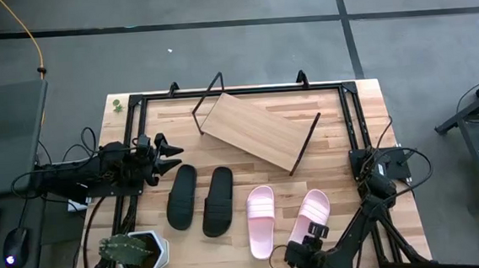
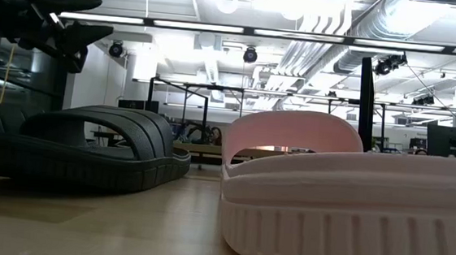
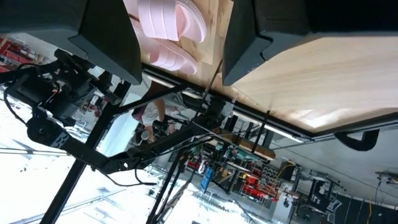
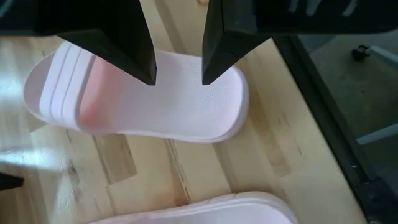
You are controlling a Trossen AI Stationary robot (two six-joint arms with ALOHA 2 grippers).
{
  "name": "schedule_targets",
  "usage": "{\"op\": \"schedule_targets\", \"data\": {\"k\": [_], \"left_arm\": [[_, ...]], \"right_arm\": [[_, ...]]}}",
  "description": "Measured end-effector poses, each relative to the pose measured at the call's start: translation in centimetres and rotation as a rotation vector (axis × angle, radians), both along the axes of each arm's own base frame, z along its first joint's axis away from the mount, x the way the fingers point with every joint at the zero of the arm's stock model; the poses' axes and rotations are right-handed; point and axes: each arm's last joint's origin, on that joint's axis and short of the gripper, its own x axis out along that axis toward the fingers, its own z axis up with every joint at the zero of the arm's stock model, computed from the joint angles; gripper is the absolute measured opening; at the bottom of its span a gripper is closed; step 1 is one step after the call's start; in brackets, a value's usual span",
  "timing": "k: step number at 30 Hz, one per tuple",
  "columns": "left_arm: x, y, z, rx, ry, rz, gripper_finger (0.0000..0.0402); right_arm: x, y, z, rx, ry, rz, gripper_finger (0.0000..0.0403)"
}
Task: Pick and place slides into the shelf
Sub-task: Put the right pink slide on the shelf
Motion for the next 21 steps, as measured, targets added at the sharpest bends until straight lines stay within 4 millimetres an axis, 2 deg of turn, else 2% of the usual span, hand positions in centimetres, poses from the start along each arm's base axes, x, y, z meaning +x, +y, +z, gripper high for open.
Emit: {"op": "schedule_targets", "data": {"k": [6, 15, 19, 21], "left_arm": [[0.0, 0.0, -0.1, -0.001, 0.006, 0.0, 0.0205], [0.0, 0.0, -0.1, -0.001, 0.006, 0.0, 0.0205], [0.0, 0.0, -0.1, -0.001, 0.006, 0.0, 0.0205], [0.0, 0.0, -0.1, -0.001, 0.006, 0.0, 0.0205]], "right_arm": [[0.9, -0.8, 0.0, -0.009, 0.02, 0.042, 0.0127], [1.4, -1.3, 0.0, -0.019, 0.039, 0.093, 0.0219], [1.4, -1.3, -0.1, -0.033, 0.028, 0.092, 0.0234], [1.2, -1.6, -0.9, -0.058, 0.06, 0.096, 0.0234]]}}
